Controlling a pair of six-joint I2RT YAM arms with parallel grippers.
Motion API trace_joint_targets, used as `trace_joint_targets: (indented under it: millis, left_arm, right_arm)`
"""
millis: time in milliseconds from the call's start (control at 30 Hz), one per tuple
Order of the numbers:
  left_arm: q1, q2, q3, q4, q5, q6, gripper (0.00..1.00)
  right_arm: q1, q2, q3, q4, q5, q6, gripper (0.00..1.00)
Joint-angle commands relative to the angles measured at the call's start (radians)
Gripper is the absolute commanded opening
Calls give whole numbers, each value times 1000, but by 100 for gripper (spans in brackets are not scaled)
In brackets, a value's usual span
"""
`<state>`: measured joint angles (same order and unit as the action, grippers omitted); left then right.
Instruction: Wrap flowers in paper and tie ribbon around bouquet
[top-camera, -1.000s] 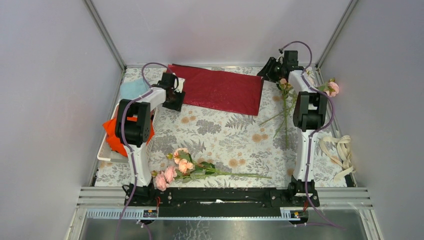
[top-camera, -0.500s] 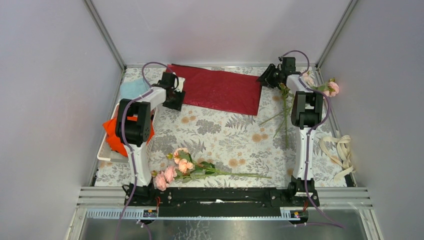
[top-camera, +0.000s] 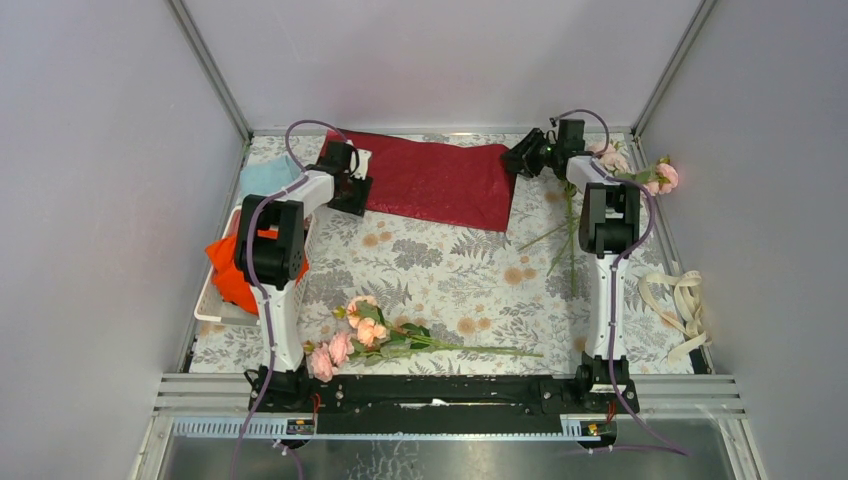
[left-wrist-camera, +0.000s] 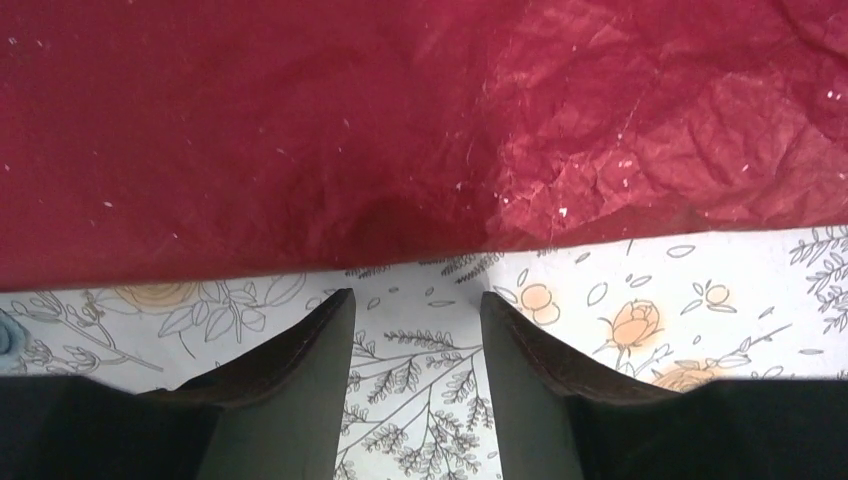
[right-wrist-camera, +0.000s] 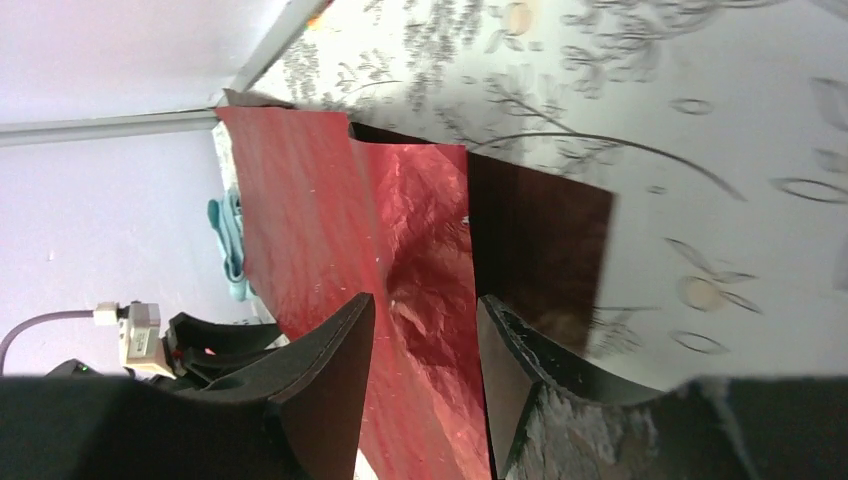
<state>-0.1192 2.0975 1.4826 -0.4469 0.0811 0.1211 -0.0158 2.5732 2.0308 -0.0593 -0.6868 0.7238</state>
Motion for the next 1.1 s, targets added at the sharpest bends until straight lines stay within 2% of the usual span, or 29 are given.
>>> trace_joint_targets:
  millis: [0, 267, 400, 433, 567, 600, 733, 867, 933, 1067]
  left_arm:
    - [-3, 91, -23, 22, -30, -3, 55]
    - [-3, 96, -22, 25, -28, -1, 55]
    - [-3, 94, -24, 25, -26, -1, 55]
    - [-4, 92, -24, 24, -25, -1, 55]
    - [-2, 76, 8, -24, 4, 15, 55]
    - [-2, 65, 27, -51, 16, 24, 55]
    - [5, -44, 67, -119, 74, 63, 59]
    - [20, -156, 103, -188, 131, 73, 68]
    - [39, -200, 118, -211, 177, 49, 73]
    - [88, -261, 149, -229, 264, -51, 83]
  right_arm:
    - [53, 2, 4, 138, -77, 92, 50]
    - [94, -34, -39, 204, -93, 126, 53]
    - [116, -60, -72, 194, -92, 90, 53]
    - [119, -70, -87, 199, -92, 86, 49]
    - [120, -135, -113, 178, -58, 34, 7]
    - [120, -157, -109, 151, -45, 2, 0]
    - [120, -324, -144, 69, 54, -152, 0]
    - [163, -591, -303, 30, 238, -368, 0]
    - [230, -729, -434, 48, 347, -513, 0]
    - [428, -1003, -744, 206, 544, -764, 0]
